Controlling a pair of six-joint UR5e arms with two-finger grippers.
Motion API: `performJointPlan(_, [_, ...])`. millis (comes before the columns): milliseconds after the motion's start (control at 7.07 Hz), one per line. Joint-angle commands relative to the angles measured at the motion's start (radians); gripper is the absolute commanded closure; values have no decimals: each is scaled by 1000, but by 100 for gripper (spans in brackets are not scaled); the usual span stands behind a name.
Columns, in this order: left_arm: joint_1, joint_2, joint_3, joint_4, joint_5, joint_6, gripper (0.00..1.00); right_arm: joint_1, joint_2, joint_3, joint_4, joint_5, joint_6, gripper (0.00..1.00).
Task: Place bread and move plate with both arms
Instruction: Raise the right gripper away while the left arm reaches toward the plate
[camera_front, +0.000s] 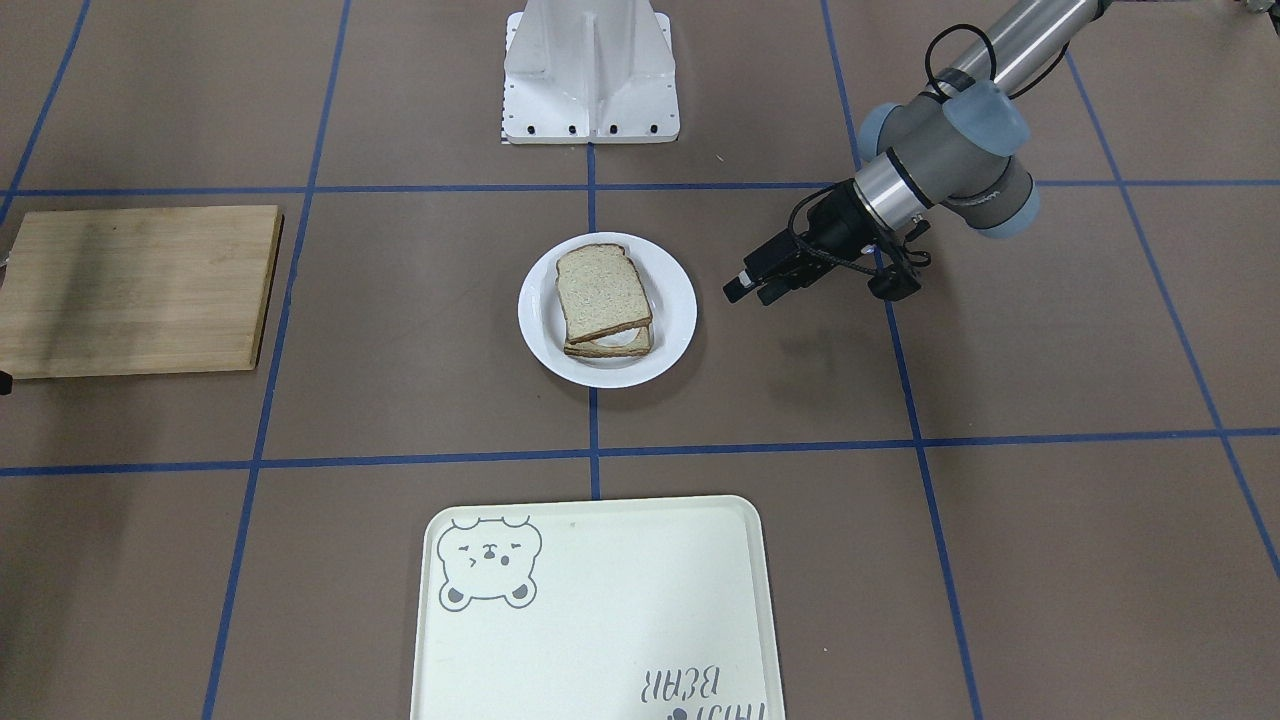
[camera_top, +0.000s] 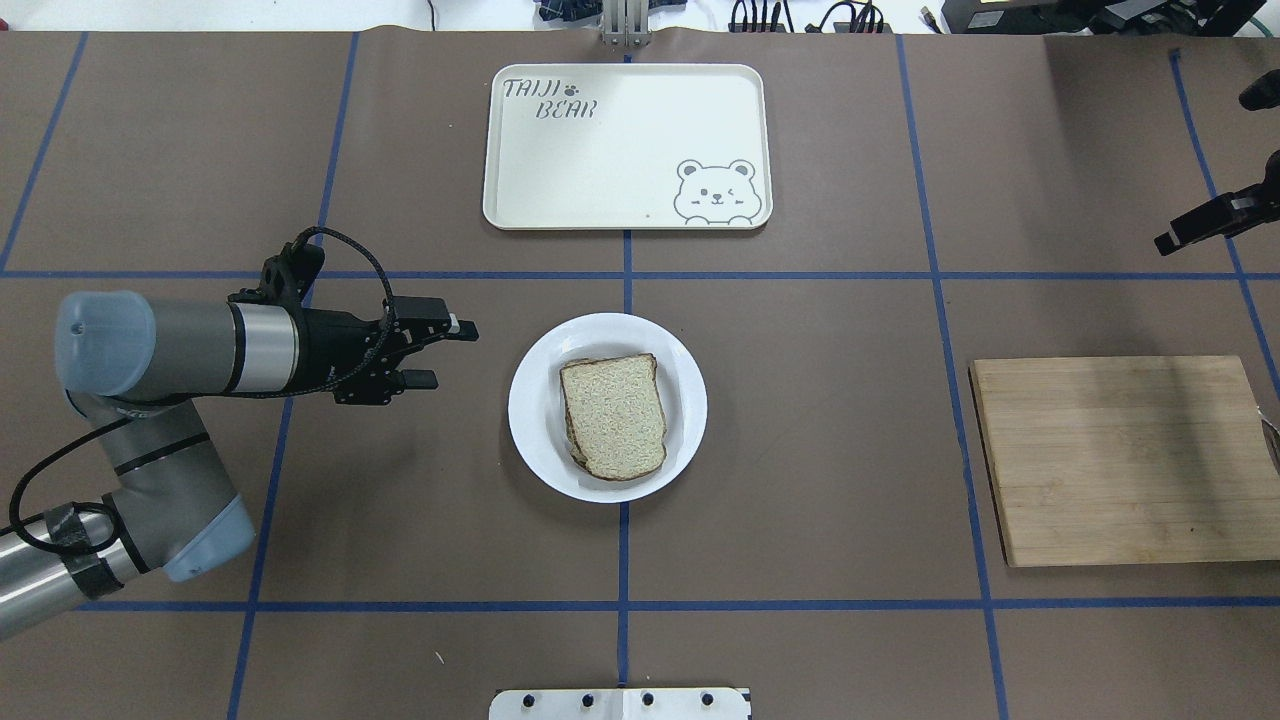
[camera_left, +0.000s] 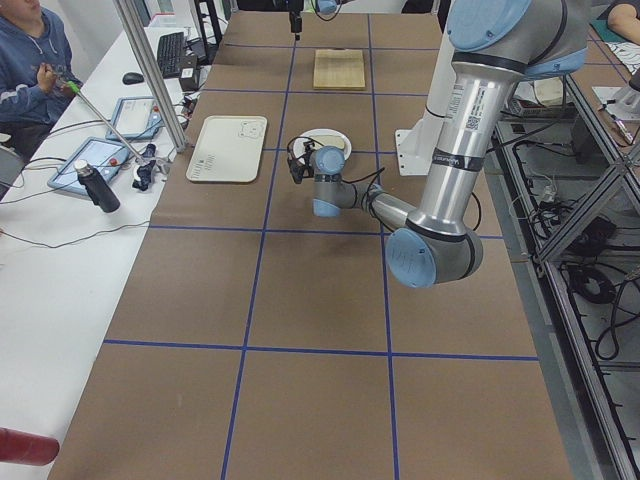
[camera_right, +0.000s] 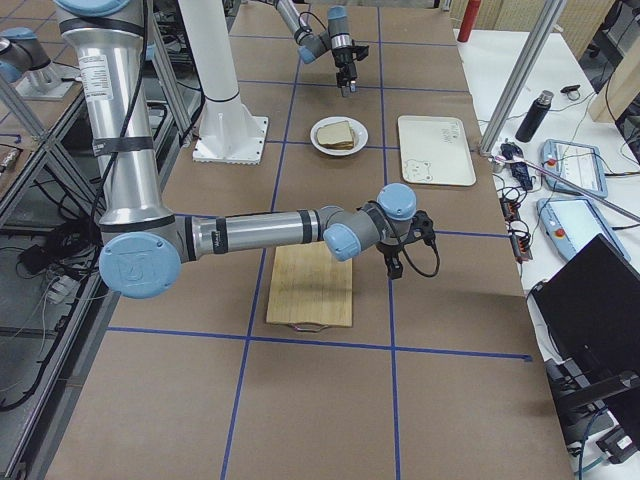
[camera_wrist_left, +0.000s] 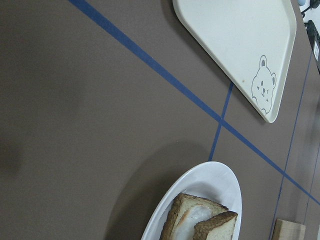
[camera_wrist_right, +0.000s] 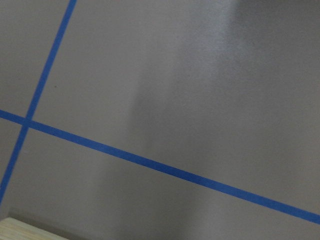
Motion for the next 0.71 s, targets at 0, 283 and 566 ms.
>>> performJointPlan(0, [49,-2,0,-2,88,-4,5,65,52,41,-234,-25,-178,0])
performJointPlan(283, [75,-4,29,-42,129,-4,5,63,50,67,-261,-25,-180,0])
performJointPlan(566, [125,-40,66,-68,174,-4,12,63,50,69,-261,-15,-179,0])
